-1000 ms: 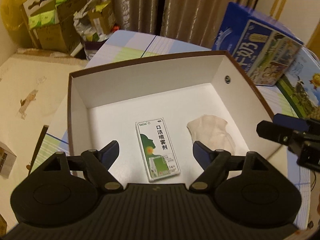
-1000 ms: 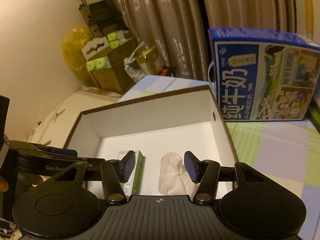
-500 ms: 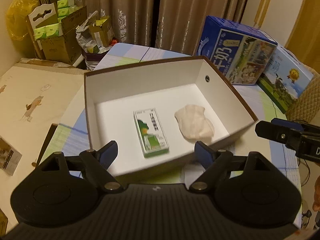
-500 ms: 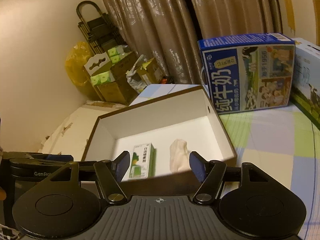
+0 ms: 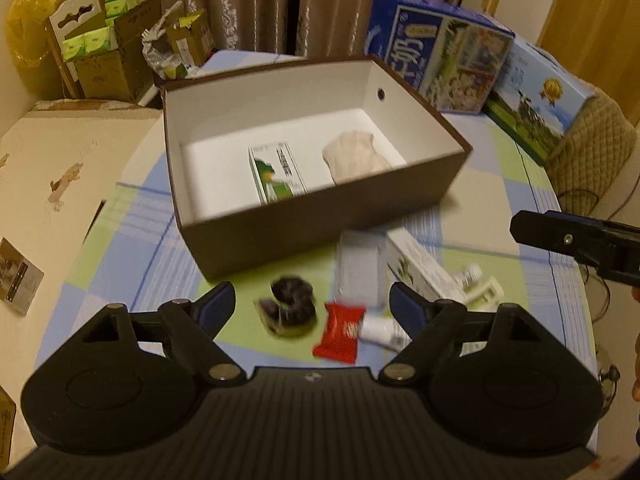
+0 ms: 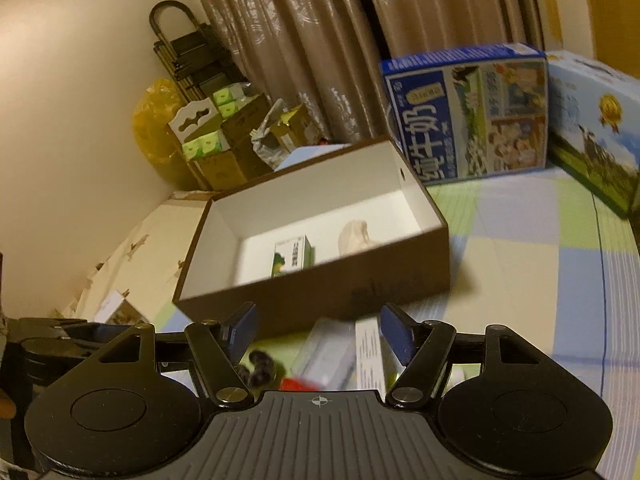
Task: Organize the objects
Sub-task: 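Withdraw both tools from the box back toward the remaining items, then grasp the white medicine box with the right tool while the left tool grasps the scrunchie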
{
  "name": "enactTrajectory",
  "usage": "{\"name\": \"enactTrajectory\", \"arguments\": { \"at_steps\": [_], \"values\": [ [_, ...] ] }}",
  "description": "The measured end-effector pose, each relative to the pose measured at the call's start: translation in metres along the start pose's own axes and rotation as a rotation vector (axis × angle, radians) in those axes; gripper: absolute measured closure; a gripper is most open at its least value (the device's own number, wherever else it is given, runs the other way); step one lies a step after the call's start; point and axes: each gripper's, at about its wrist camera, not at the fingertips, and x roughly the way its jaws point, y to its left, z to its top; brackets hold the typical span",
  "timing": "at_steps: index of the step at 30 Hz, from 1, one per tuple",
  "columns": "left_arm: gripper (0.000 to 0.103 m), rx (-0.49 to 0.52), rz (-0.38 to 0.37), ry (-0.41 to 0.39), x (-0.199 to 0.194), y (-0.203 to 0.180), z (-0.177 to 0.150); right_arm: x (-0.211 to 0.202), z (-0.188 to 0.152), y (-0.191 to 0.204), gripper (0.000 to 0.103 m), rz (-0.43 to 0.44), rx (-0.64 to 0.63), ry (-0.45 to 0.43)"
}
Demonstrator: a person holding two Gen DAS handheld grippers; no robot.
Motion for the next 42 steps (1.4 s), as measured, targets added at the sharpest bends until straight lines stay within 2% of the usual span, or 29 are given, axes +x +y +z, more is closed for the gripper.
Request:
{"name": "enactTrajectory", "arguments": {
  "at_steps": [7, 14, 26, 36, 42],
  "values": [
    [0.021, 0.004, 0.004, 0.049, -0.007, -0.003, -0.026, -0.014, -0.029, -0.008, 0.037, -0.056, 0.042, 0.049],
    [0.021, 0.005, 0.023, 0.067, -0.009, -0.001, -0.036, -0.017, -0.046, -0.01, 0.037, -0.091, 0.07, 0.077],
    [0.021, 0.017, 0.039, 0.115, 0.011, 0.008, -0.045, 0.01, -0.061, -0.006, 0.037, -0.109, 0.086, 0.142],
    [0.021, 0.042, 0.061, 0.111, 0.035, 0.018, -0.037, 0.034, -0.06, -0.002, 0.037, -0.126, -0.011, 0.159],
    [0.021, 0.044, 0.031, 0.088, 0.052, 0.025, -0.025, 0.059, -0.05, -0.002, 0.037, -0.176, -0.103, 0.164]
  ]
}}
